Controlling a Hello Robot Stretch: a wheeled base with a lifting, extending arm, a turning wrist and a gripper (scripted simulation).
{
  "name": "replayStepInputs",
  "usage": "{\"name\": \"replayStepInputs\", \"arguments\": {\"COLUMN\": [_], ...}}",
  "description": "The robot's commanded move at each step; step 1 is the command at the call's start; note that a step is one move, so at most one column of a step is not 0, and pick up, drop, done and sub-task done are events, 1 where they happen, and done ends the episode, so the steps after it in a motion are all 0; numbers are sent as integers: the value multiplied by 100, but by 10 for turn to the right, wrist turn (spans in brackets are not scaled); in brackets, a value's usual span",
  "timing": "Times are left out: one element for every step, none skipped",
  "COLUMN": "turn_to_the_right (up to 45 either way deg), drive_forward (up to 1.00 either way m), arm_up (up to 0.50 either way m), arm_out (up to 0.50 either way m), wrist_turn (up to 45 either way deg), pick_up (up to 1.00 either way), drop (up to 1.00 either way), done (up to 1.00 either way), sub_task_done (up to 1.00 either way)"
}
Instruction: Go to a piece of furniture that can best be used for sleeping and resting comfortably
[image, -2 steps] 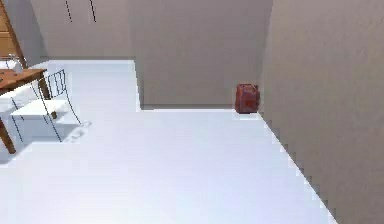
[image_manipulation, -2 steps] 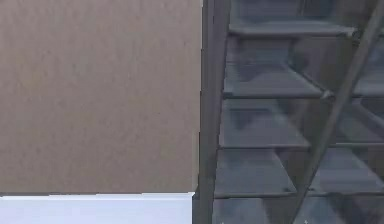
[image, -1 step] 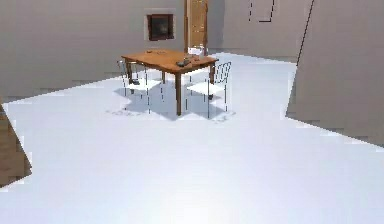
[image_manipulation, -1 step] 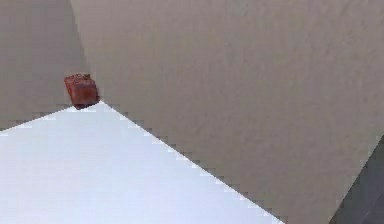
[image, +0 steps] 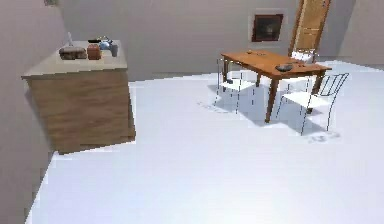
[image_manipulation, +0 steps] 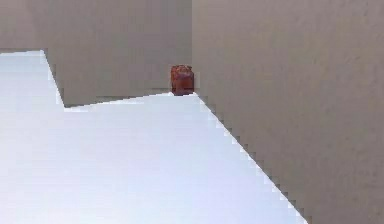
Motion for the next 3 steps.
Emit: {"name": "replayStepInputs", "arguments": {"turn_to_the_right": [0,-30,0], "drive_forward": [100,0,100], "arm_up": [0,0,0], "arm_out": [0,0,0], "wrist_turn": [0,0,0], "pick_up": [0,0,0], "drop": [0,0,0], "done": [0,0,0], "sub_task_done": [0,0,0]}}
